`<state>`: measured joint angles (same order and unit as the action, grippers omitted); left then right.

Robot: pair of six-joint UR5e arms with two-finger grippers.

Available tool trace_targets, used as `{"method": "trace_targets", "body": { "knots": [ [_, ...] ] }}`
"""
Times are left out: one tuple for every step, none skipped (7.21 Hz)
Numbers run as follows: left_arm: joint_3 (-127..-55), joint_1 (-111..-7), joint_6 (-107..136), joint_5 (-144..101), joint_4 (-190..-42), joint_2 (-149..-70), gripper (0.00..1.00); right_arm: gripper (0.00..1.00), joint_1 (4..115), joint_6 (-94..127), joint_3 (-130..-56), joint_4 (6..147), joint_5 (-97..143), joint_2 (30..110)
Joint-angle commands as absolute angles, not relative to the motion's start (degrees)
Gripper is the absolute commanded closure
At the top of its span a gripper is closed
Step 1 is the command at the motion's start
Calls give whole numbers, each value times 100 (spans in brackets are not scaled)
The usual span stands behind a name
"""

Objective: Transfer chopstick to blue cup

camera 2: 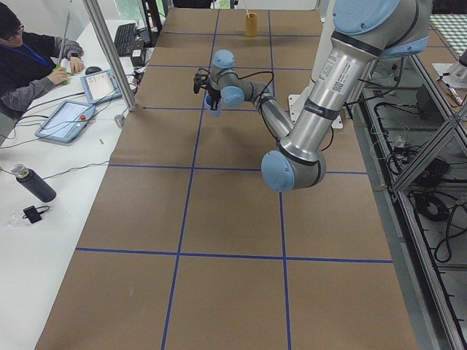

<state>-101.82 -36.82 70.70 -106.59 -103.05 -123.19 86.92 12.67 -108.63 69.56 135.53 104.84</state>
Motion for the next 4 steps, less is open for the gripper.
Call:
{"method": "trace_targets", "body": {
  "knots": [
    [-10003,-2457,7610,-9199,-9659,-13015,100,0,8692,1274,-10819,6952,13553,10485],
    [-9758,-2365,7733,-9080,-9650,-13278,100,0,8692,1283,-10819,6952,13553,10485],
    [-9634,-2164,7734,-8862,-9650,-13315,100,0,8692,1318,-10819,6952,13553,10477],
    [-9607,-2101,7726,-8790,-9650,-13307,100,0,8692,1318,-10819,6952,13553,10468]
  ]
}}
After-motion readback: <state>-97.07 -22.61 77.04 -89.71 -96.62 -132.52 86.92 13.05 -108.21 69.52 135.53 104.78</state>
